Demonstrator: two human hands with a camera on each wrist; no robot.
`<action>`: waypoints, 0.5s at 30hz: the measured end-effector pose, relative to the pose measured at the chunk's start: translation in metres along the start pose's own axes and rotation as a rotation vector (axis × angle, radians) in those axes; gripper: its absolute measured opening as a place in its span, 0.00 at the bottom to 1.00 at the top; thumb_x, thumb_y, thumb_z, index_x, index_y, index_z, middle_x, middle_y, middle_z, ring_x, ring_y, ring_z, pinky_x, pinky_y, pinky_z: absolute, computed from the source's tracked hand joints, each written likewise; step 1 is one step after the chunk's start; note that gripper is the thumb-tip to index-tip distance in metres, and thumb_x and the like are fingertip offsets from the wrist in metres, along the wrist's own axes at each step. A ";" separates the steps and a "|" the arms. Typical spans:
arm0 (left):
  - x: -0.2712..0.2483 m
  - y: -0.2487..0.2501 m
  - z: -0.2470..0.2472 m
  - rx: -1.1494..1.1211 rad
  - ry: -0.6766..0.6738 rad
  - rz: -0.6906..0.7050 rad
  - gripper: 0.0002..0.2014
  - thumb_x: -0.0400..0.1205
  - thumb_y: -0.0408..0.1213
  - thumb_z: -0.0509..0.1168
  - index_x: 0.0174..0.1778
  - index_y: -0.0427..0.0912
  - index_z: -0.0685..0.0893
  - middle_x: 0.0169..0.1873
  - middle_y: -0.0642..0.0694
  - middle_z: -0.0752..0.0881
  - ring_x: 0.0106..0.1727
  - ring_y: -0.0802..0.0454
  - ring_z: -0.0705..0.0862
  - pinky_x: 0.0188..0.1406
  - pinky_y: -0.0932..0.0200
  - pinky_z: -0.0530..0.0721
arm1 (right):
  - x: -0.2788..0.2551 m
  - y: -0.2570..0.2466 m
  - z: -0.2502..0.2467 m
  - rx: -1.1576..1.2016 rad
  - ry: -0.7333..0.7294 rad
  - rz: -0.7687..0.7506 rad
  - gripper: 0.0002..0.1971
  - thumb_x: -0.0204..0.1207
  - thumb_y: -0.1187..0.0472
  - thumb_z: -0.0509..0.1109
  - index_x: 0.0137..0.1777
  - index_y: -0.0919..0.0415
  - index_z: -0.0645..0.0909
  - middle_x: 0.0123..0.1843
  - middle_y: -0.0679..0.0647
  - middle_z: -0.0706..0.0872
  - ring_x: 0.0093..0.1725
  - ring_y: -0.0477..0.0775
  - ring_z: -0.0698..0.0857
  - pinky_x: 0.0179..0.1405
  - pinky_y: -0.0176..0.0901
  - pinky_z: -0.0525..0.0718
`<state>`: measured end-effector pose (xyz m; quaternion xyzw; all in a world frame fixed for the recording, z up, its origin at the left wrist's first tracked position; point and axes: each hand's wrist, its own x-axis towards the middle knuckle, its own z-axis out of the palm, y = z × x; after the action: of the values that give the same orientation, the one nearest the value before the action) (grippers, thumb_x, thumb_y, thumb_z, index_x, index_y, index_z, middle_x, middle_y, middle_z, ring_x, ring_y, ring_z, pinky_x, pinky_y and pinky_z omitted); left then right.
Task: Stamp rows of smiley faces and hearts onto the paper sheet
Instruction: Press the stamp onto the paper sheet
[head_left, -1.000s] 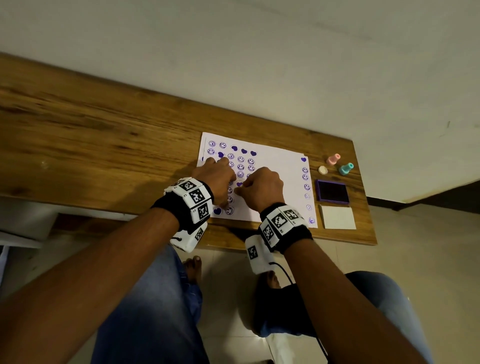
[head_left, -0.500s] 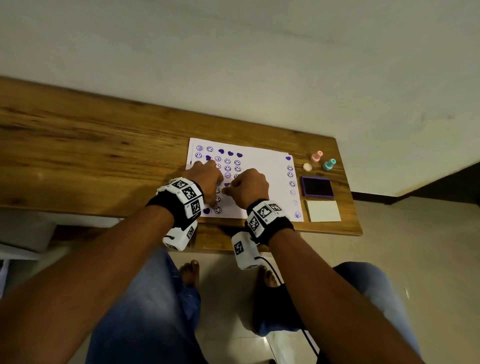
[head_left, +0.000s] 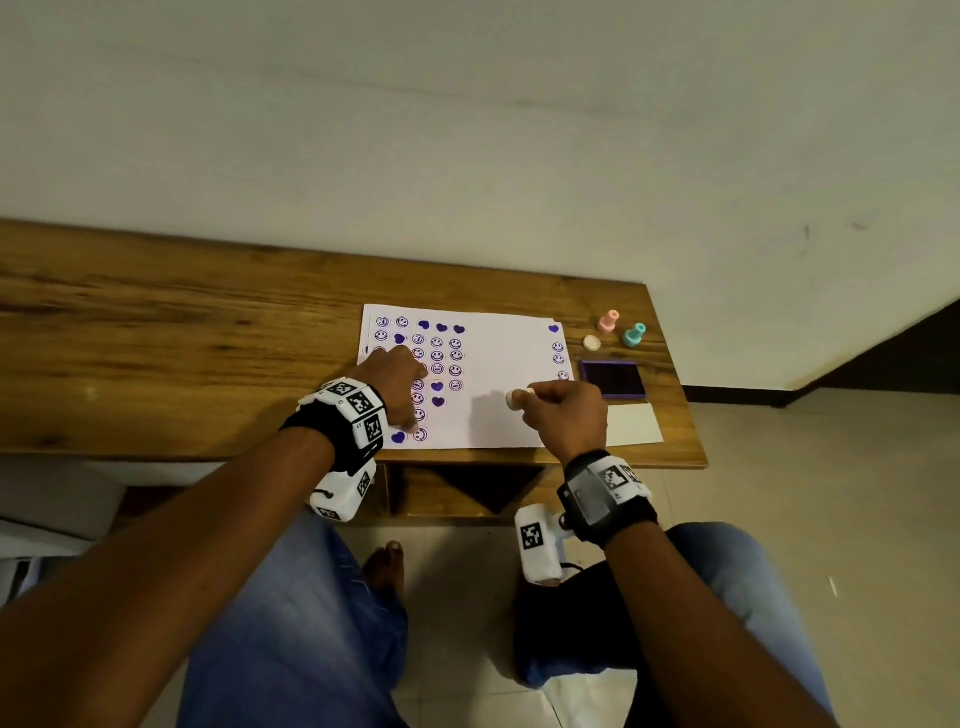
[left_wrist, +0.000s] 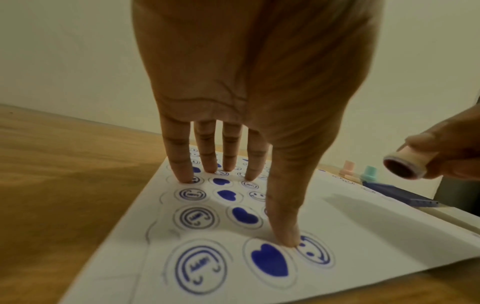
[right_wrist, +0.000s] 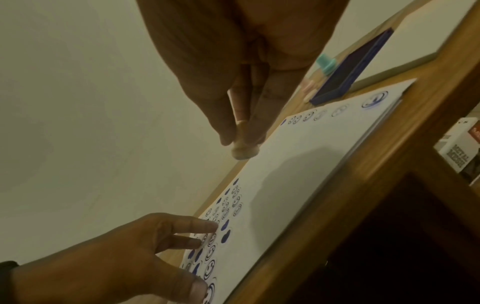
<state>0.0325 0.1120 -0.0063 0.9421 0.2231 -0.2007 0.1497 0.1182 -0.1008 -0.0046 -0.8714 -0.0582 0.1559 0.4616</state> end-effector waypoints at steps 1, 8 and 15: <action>0.000 -0.001 0.000 0.004 0.000 0.005 0.45 0.66 0.47 0.82 0.79 0.49 0.70 0.76 0.48 0.69 0.78 0.43 0.67 0.73 0.44 0.73 | -0.001 0.003 0.000 0.004 -0.001 0.002 0.11 0.71 0.56 0.83 0.49 0.60 0.92 0.37 0.48 0.92 0.35 0.43 0.92 0.46 0.42 0.91; -0.003 -0.007 0.003 -0.045 0.005 0.020 0.45 0.66 0.48 0.81 0.79 0.49 0.70 0.78 0.46 0.68 0.79 0.43 0.67 0.75 0.46 0.71 | -0.005 0.008 -0.002 0.027 0.005 -0.014 0.13 0.71 0.54 0.83 0.52 0.60 0.92 0.39 0.48 0.93 0.35 0.44 0.92 0.49 0.45 0.92; -0.005 -0.013 -0.007 -0.188 0.074 0.015 0.40 0.64 0.51 0.82 0.72 0.51 0.77 0.73 0.50 0.77 0.73 0.48 0.76 0.71 0.47 0.76 | -0.002 0.008 -0.018 0.073 0.045 -0.052 0.15 0.71 0.54 0.83 0.54 0.61 0.92 0.40 0.51 0.93 0.31 0.41 0.90 0.49 0.46 0.92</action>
<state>0.0245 0.1240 -0.0004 0.9323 0.2391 -0.1426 0.2308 0.1218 -0.1200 -0.0008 -0.8554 -0.0649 0.1261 0.4983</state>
